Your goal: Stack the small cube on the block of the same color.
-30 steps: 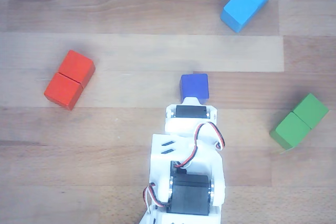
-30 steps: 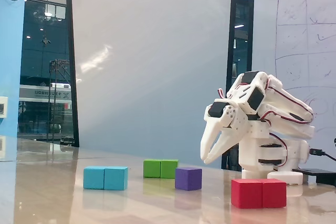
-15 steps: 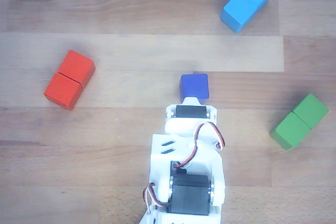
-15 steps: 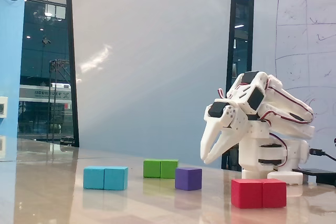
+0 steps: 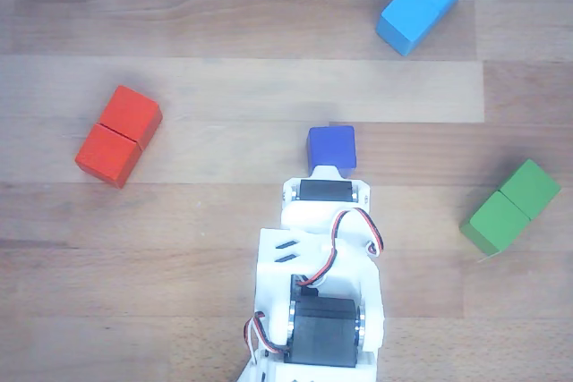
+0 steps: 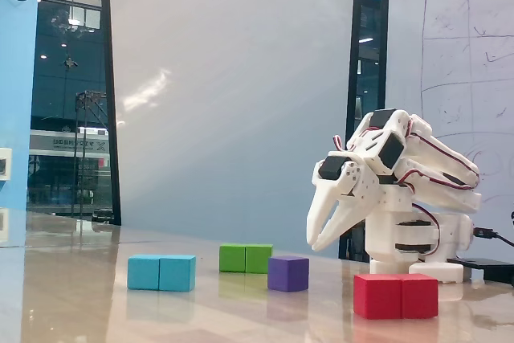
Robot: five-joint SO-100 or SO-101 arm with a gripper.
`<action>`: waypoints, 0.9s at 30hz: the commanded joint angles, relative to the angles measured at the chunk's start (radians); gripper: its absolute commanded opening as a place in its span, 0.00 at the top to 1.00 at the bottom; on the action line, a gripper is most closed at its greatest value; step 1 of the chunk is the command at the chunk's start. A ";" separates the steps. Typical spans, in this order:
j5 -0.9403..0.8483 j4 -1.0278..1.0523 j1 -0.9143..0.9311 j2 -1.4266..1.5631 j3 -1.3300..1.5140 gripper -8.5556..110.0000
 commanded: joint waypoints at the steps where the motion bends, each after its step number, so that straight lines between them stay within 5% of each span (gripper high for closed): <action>1: 0.000 0.015 0.003 0.028 -0.064 0.93; 27: -0.014 0.014 0.014 -0.080 -0.225 0.92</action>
